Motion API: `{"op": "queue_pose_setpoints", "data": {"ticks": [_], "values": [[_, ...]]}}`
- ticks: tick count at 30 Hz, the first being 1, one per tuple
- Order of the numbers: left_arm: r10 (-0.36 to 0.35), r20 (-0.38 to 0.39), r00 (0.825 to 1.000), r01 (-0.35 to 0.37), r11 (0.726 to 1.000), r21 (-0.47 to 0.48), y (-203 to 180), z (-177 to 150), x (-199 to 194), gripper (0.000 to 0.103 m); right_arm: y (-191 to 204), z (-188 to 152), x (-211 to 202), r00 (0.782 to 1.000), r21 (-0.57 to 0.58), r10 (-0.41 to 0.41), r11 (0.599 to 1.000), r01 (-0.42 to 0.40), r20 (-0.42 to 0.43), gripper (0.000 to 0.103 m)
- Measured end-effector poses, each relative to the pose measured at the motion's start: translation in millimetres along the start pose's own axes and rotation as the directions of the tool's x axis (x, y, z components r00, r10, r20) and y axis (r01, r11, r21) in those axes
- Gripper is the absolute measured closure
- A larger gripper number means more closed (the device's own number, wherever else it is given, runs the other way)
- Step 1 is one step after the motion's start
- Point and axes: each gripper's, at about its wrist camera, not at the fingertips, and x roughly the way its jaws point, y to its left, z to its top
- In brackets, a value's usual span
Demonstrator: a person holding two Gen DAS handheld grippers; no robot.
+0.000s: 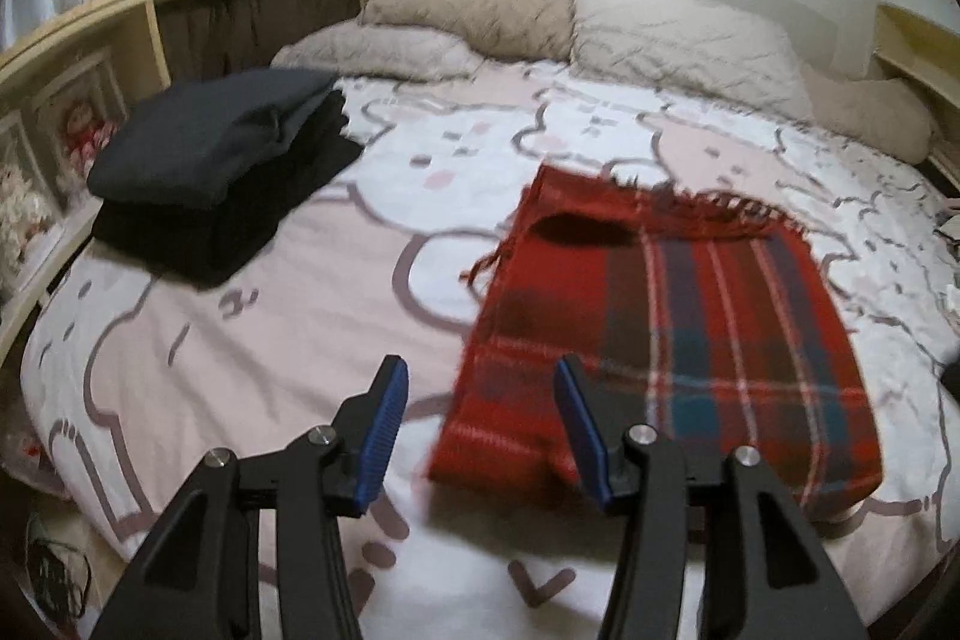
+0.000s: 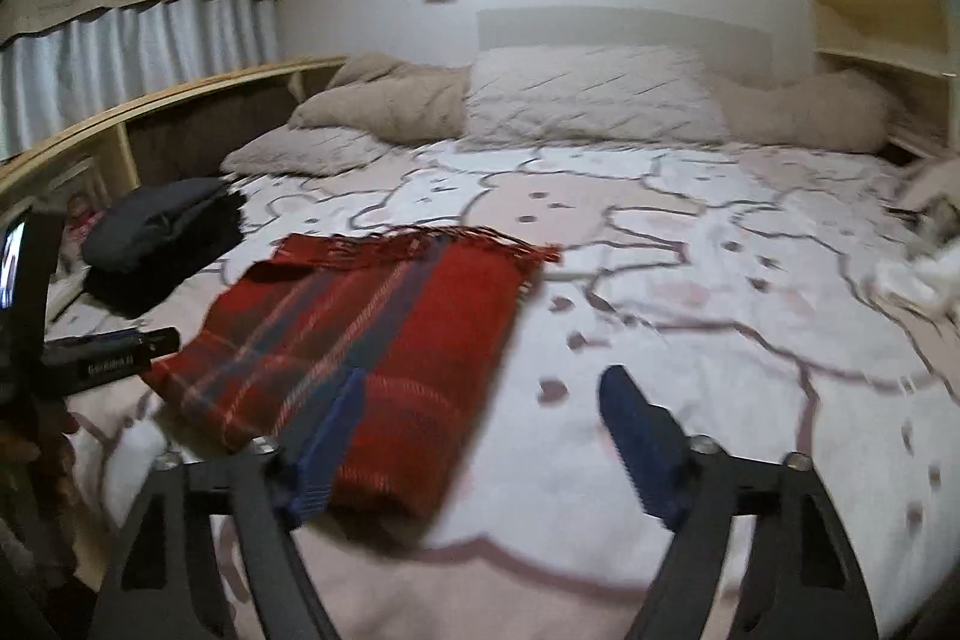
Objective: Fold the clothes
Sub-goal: 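Position both open tools over the folded red plaid scarf, then grasp the folded scarf with the right tool while the left tool grasps its other side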
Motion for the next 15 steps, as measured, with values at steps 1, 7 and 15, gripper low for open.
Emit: {"op": "queue_pose_setpoints", "data": {"ticks": [1, 7, 15], "values": [[-0.007, 0.005, 1.0, 0.007, 1.0, -0.007, 1, 2, -1, 0.052, -3, 13, 9, 0.999, -0.003, 0.029, 1.0, -0.029, -0.025, 0.044], [-0.116, -0.053, 0.992, 0.111, 0.99, -0.092, 5, 6, 17, 0.052, 16, 88, 87, 0.909, -0.029, 0.306, 0.945, -0.327, -0.284, 0.067], [-0.137, -0.165, 0.977, 0.122, 0.988, -0.098, 19, -20, 52, 0.051, 115, 86, 219, 0.744, -0.153, 0.259, 0.887, -0.436, -0.616, 0.078]]}}
